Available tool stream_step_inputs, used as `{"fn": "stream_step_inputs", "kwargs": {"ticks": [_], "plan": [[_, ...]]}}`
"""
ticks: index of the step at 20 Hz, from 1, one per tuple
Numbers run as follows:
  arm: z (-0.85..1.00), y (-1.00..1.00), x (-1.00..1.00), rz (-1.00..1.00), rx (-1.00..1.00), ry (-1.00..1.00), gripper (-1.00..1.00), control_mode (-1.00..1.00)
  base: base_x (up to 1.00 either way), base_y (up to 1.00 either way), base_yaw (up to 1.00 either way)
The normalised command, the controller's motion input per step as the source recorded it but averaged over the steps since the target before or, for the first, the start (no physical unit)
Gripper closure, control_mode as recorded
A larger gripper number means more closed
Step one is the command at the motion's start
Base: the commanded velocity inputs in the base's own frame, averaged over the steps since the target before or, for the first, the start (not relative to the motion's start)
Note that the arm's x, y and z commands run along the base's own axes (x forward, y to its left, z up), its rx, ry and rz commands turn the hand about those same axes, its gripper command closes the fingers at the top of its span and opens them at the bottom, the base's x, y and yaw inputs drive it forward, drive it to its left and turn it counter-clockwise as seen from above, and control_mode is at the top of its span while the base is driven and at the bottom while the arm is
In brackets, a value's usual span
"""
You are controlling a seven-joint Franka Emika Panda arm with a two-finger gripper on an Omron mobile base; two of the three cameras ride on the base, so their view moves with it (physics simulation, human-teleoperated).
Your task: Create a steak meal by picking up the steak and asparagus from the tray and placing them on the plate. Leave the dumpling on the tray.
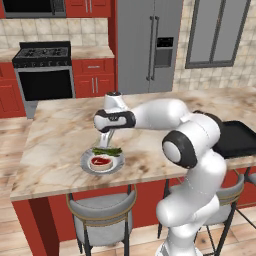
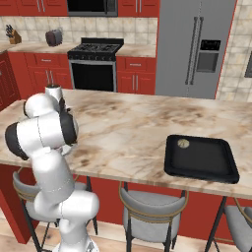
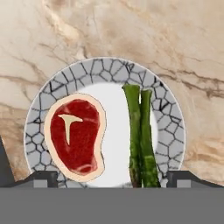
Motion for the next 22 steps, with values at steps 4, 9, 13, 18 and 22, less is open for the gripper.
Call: {"fn": "stream_step_inputs", "kwargs": {"ticks": [4, 9, 13, 18, 22], "plan": [[0.32, -0.19, -0.97, 0.00, 0.00, -0.27, -1.00, -1.00, 0.00, 0.00, 0.00], [0.32, -0.36, -0.99, 0.00, 0.00, -0.36, -1.00, -1.00, 0.00, 0.00, 0.00], [0.32, -0.54, -0.79, 0.00, 0.00, -0.32, -1.00, -1.00, 0.00, 0.00, 0.00], [0.15, -0.56, -0.26, 0.01, 0.01, -0.13, -1.00, -1.00, 0.00, 0.00, 0.00], [0.00, -0.75, 0.00, 0.00, 0.04, 0.00, -1.00, -1.00, 0.00, 0.00, 0.00]]}}
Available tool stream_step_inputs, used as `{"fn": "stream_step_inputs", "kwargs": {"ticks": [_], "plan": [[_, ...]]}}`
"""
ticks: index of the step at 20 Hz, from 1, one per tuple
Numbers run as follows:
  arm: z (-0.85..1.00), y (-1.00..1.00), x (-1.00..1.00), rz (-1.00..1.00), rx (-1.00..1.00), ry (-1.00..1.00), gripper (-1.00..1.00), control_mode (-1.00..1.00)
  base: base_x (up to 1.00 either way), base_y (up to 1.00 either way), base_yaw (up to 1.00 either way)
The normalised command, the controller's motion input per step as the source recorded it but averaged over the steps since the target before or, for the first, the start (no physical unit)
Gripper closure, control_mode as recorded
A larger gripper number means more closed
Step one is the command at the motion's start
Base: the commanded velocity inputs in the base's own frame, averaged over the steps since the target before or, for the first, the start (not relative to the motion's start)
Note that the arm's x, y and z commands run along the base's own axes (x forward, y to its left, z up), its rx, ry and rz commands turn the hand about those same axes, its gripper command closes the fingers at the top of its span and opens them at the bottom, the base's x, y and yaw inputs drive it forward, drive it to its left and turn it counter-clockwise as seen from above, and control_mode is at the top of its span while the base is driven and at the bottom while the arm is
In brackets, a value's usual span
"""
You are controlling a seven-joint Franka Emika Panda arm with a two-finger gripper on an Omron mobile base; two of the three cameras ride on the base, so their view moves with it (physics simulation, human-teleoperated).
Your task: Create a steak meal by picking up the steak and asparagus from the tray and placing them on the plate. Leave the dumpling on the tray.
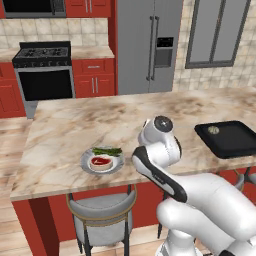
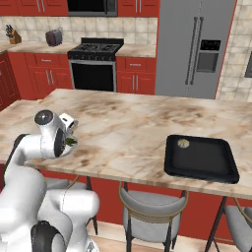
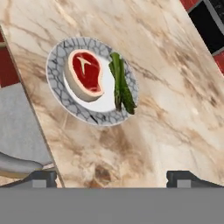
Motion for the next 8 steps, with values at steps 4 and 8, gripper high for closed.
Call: {"fn": "stream_step_inputs", "kwargs": {"ticks": [4, 8], "plan": [[0.00, -0.79, 0.00, 0.01, 0.07, 0.00, -1.00, -1.00, 0.00, 0.00, 0.00], [0.00, -0.77, -0.01, 0.01, 0.08, 0.00, -1.00, -1.00, 0.00, 0.00, 0.00]]}}
